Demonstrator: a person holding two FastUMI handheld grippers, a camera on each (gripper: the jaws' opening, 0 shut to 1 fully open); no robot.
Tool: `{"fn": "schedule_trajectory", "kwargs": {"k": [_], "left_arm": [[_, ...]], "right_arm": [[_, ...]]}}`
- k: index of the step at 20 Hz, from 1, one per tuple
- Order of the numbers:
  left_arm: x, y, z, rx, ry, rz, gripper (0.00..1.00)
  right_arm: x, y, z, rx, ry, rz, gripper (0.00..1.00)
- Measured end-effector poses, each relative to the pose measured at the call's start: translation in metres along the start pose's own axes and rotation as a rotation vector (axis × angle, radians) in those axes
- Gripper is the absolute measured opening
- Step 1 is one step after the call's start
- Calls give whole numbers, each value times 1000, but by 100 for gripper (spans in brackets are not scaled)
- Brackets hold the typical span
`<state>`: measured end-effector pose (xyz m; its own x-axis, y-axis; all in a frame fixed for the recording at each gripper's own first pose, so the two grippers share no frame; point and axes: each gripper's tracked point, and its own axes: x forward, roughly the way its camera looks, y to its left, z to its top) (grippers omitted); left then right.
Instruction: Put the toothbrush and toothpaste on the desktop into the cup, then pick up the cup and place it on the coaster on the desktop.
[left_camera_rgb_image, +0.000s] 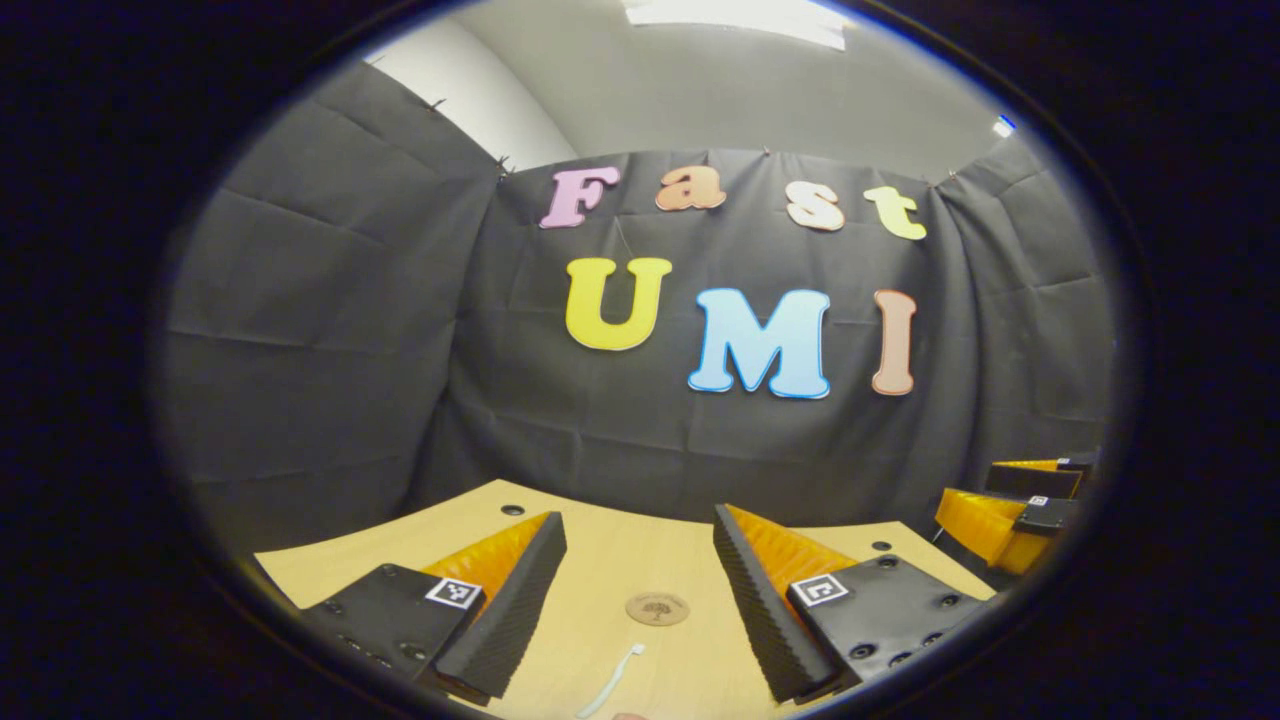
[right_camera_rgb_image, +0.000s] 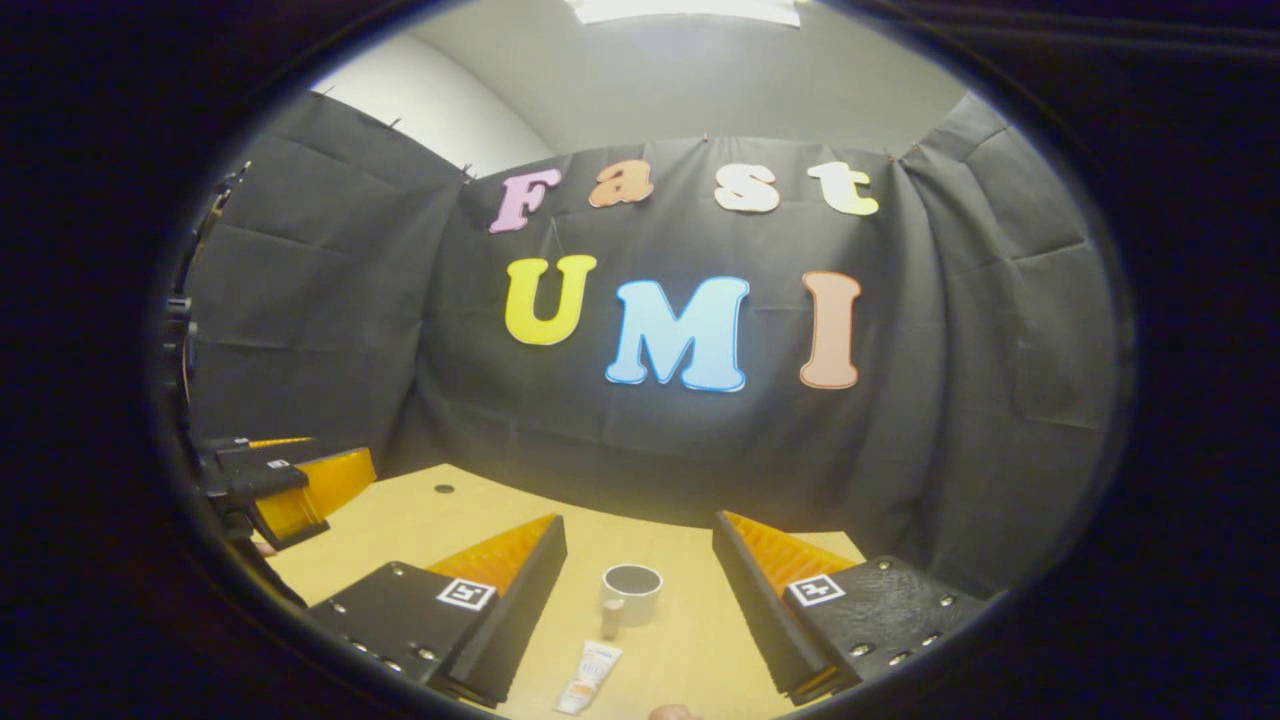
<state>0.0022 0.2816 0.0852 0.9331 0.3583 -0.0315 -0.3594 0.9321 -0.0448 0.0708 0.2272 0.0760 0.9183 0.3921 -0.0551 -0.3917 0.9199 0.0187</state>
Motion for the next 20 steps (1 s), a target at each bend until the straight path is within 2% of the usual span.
{"fn": "schedule_trajectory", "kwargs": {"k": [2,3,12,15,17,19,20], "left_arm": [[6,-1,5,17,-10,-7,94],[9,-3,5,21,-3,-14,98],[32,-23,3,52,3,-80,96],[39,-28,-10,54,34,-107,96],[47,-31,-34,70,94,-131,99],[54,-33,-62,84,174,-155,94],[57,-34,-76,90,215,-165,98]], "right_arm": [[3,6,0,17,7,13,90],[6,3,0,17,11,3,90],[16,2,-13,29,62,-20,90],[17,2,-35,40,132,-30,90],[17,4,-58,75,212,-34,90],[18,7,-84,108,306,-39,90],[18,8,-95,117,348,-43,91]]}}
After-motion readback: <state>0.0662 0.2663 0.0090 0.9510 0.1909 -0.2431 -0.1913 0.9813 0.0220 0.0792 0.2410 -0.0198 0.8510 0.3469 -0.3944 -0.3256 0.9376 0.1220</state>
